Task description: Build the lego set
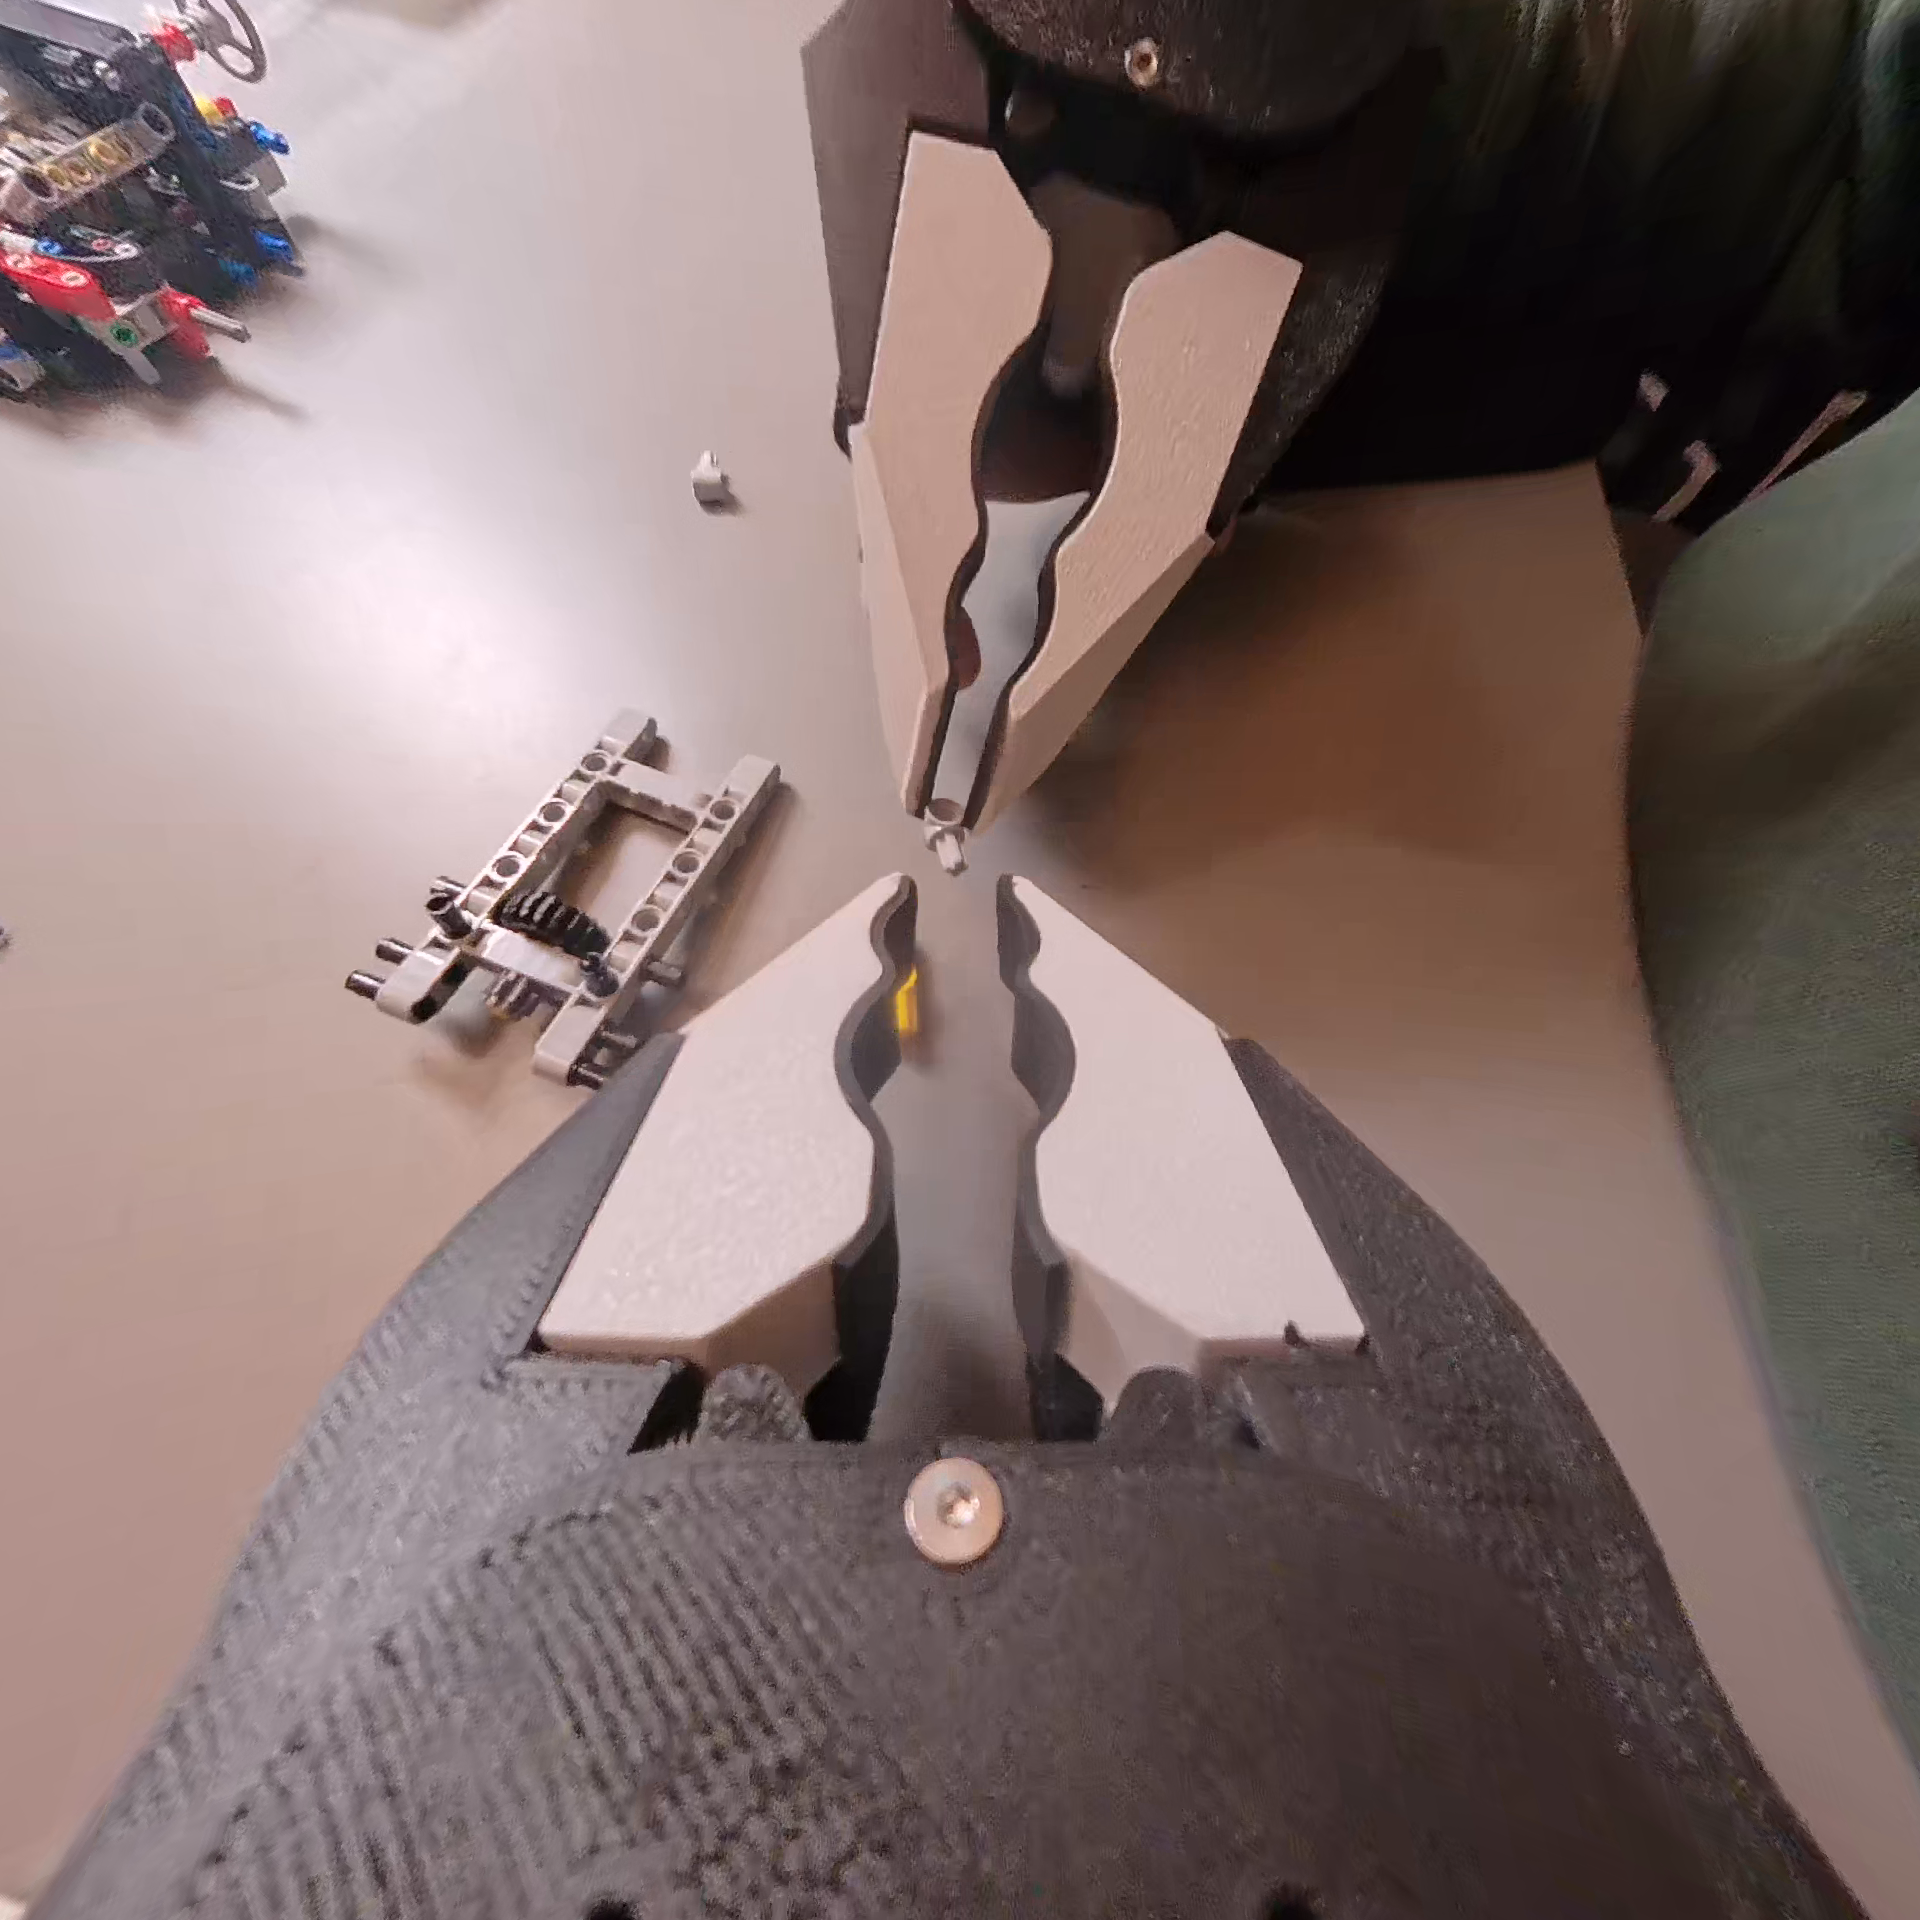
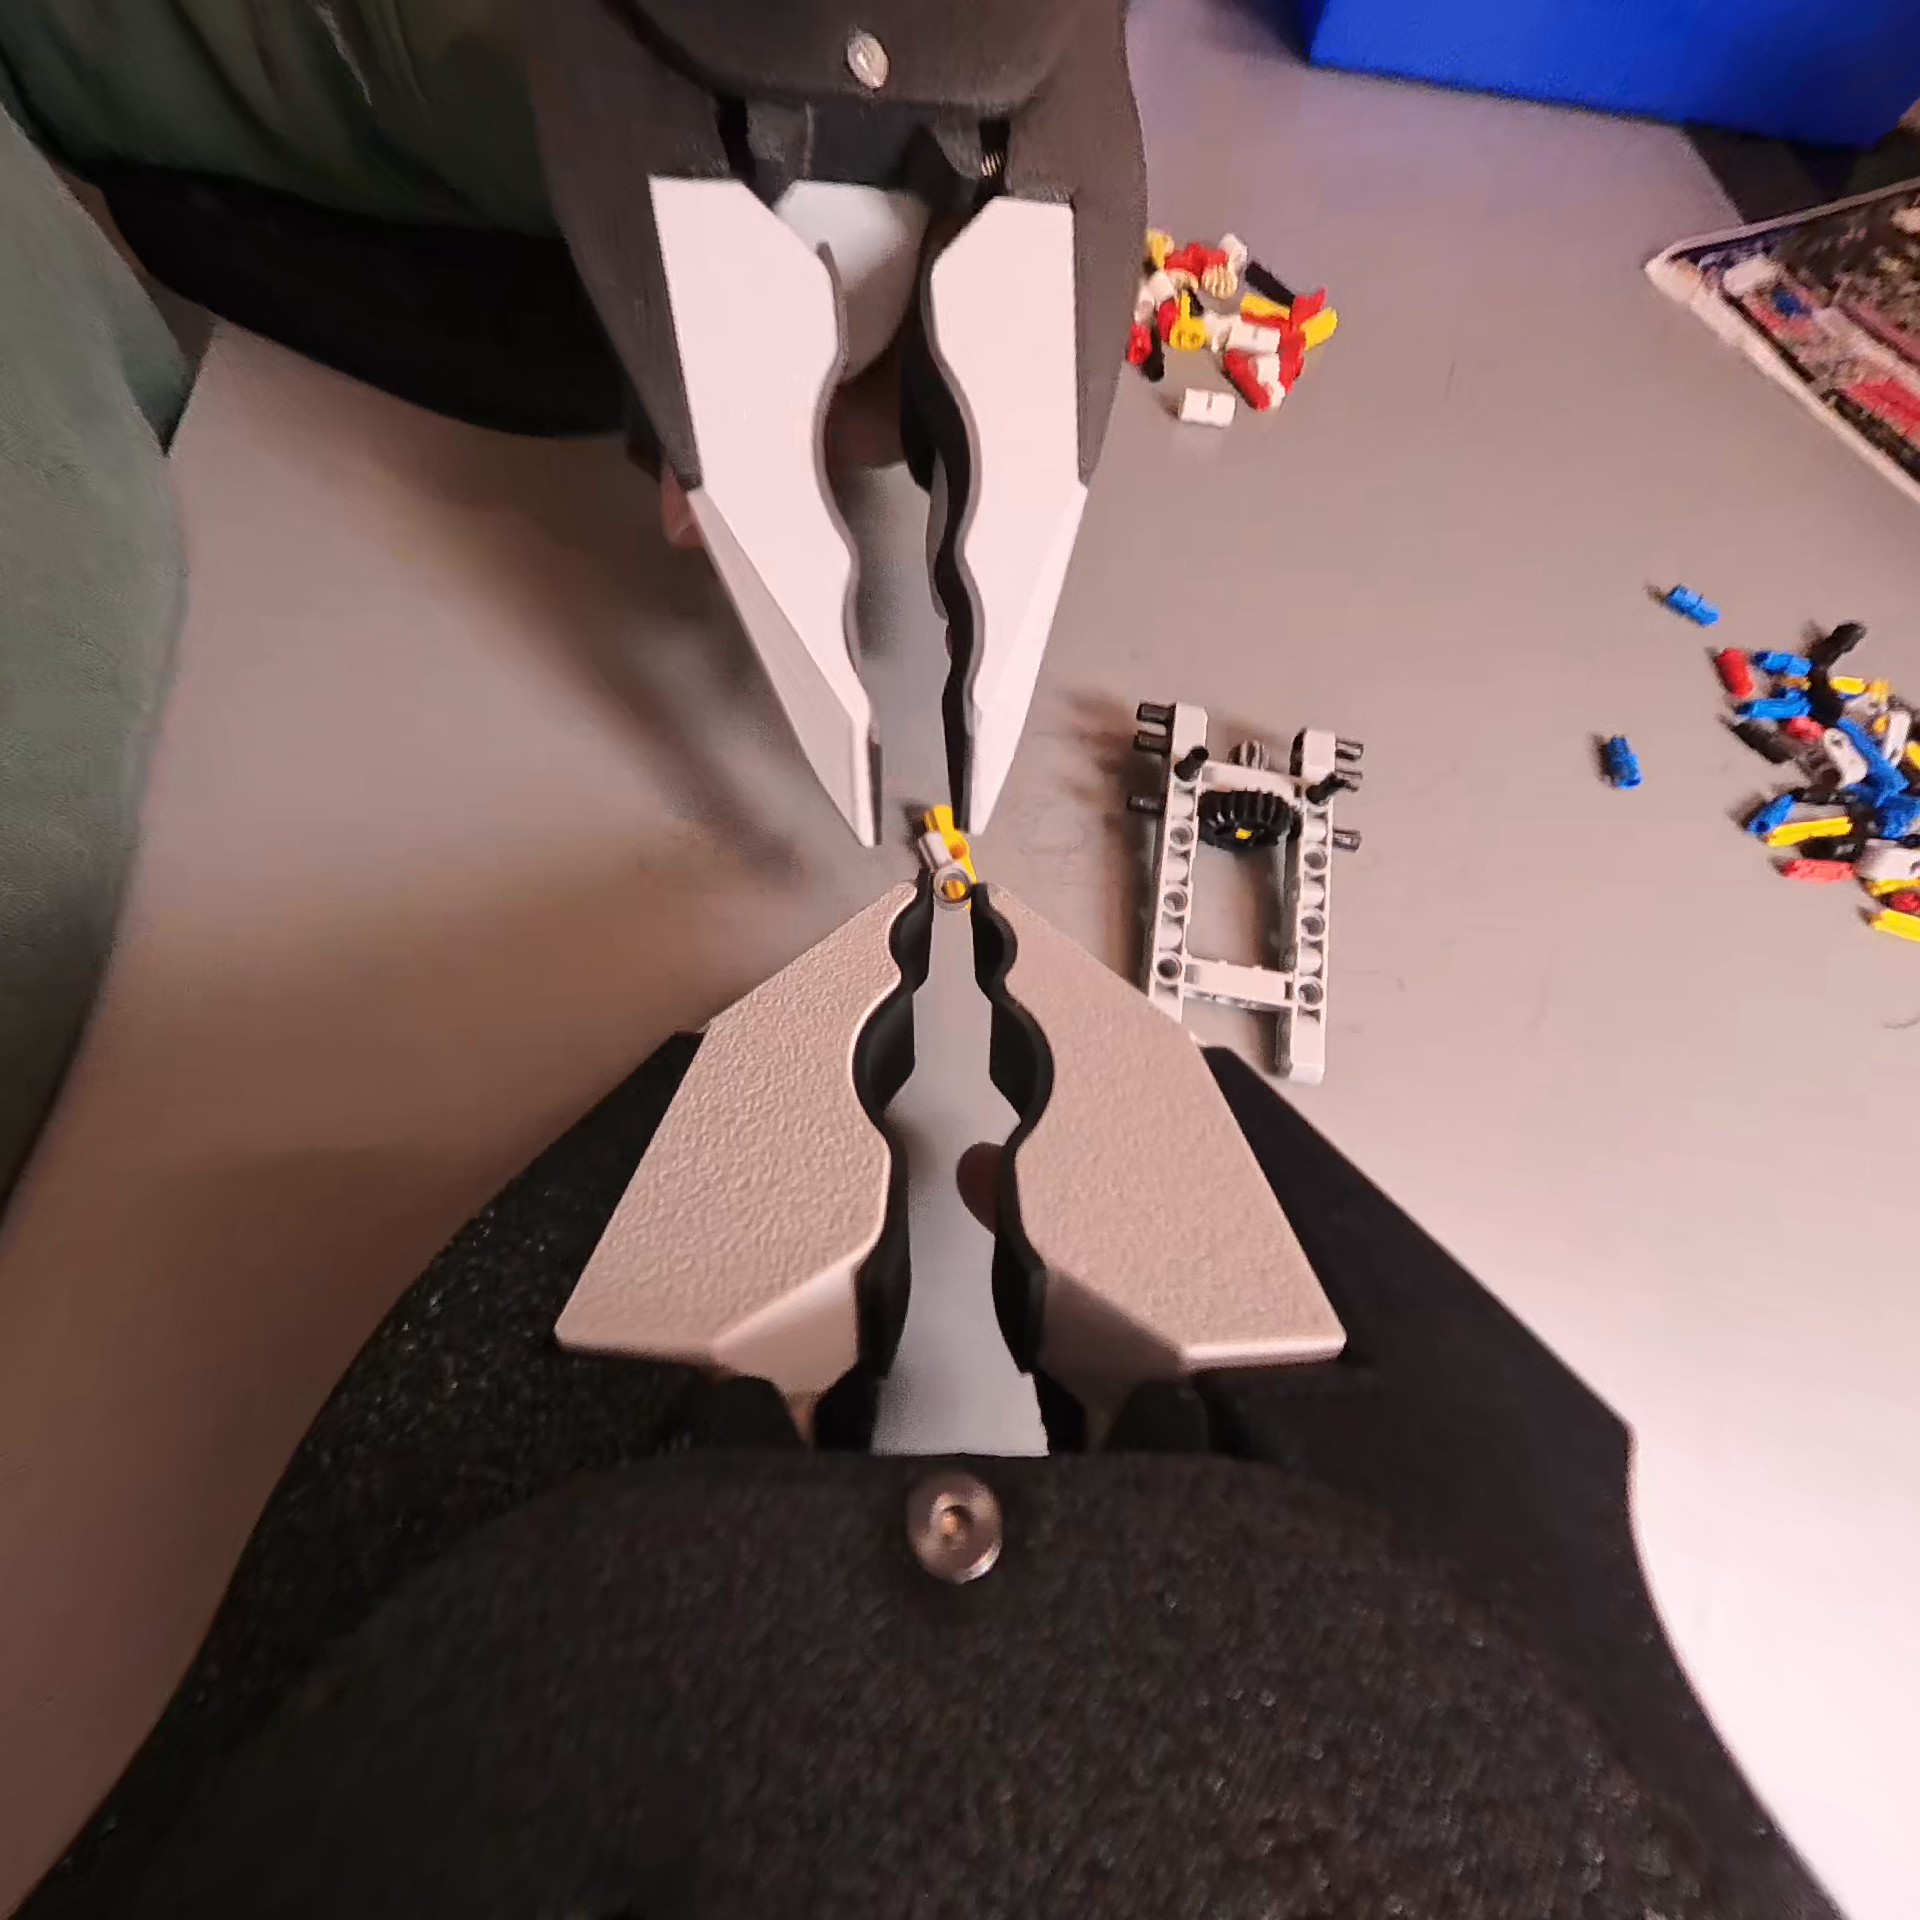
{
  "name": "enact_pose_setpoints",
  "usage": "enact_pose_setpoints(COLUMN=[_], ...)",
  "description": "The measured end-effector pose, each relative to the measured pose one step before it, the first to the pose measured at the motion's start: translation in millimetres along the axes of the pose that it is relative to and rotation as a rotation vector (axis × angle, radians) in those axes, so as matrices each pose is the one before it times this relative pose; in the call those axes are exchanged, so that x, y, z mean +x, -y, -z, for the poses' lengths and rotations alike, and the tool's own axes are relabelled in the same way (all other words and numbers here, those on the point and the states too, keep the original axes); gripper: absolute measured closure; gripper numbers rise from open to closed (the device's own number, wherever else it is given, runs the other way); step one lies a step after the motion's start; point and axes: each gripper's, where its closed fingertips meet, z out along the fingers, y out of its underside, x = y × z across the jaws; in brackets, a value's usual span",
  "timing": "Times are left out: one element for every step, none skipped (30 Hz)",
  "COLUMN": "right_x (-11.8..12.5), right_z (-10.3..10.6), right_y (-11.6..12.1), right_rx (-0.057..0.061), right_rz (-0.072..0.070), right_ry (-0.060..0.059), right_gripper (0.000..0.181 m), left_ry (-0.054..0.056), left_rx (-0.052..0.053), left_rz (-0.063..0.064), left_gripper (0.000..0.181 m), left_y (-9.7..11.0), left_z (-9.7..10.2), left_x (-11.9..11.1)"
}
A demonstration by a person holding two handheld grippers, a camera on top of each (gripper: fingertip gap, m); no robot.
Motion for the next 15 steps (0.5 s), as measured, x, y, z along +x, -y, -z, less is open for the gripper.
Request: enact_pose_setpoints(right_x=[-0.95, -0.61, -0.96, -0.49, 0.53, 0.06, -0.23, 0.28, -0.08, -0.35, 0.04, -0.08, -0.26, 0.25, -0.21], right_z=[0.65, 0.64, 0.60, 0.44, 0.35, 0.29, 0.38, 0.23, 0.37, 0.40, 0.68, 0.74, 1.00, 0.86, 0.96], right_y=[3.01, 3.13, 2.35, 1.27, 0.83, 0.66, 0.36, 0.37, 0.30, 0.68, 1.22, 1.52, 1.84, 1.63, 1.51], right_rx=[0.0158, 0.0158, 0.0112, 0.0053, 0.0041, 0.0031, 0.0021, 0.0027, 0.0025, 0.0052, 0.0089, 0.0120, 0.0156, 0.0163, 0.0154], right_rz=[0.0086, 0.0054, 0.0028, 0.0021, 0.0033, 0.0027, 0.0008, 0.0016, 0.0031, 0.0028, 0.0031, 0.0047, 0.0034, 0.0011, 0.0010], right_ry=[0.0001, -0.0013, 0.0020, -0.0002, -0.0056, -0.0022, 0.0001, -0.0023, -0.0002, 0.0011, -0.0013, 0.0000, 0.0021, -0.0001, 0.0037], right_gripper=[0.175, 0.175, 0.175, 0.175, 0.175, 0.175, 0.175, 0.176, 0.176, 0.176, 0.176, 0.176, 0.175, 0.175, 0.175], left_ry=[0.0007, 0.0025, -0.0010, -0.0032, -0.0016, -0.0011, 0.0006, 0.0034, 0.0015, -0.0009, -0.0026, -0.0076, -0.0108, -0.0102, -0.0132], left_rx=[0.0114, 0.0108, 0.0179, 0.0205, 0.0130, 0.0037, -0.0015, 0.0004, 0.0003, 0.0004, 0.0060, 0.0105, 0.0126, 0.0153, 0.0139], left_rz=[0.0063, -0.0004, -0.0033, -0.0012, 0.0022, 0.0000, -0.0049, -0.0056, -0.0032, 0.0000, 0.0025, 0.0073, 0.0116, 0.0123, 0.0111], left_gripper=[0.169, 0.170, 0.172, 0.174, 0.176, 0.176, 0.177, 0.177, 0.178, 0.178, 0.178, 0.178, 0.179, 0.179, 0.179], left_y=[1.61, 1.51, 2.97, 3.61, 2.68, 0.93, -0.06, 0.05, 0.06, 0.15, 0.75, 1.37, 1.62, 1.78, 1.68], left_z=[0.22, 0.35, 0.73, 0.94, 0.57, 0.19, -0.08, -0.15, 0.06, 0.22, 0.44, 0.71, 1.06, 1.02, 1.07], left_x=[-0.52, -0.29, 0.70, 1.15, 0.60, 0.45, 0.27, -0.03, 0.14, 0.01, -0.04, 0.35, 0.41, 0.18, 0.60])
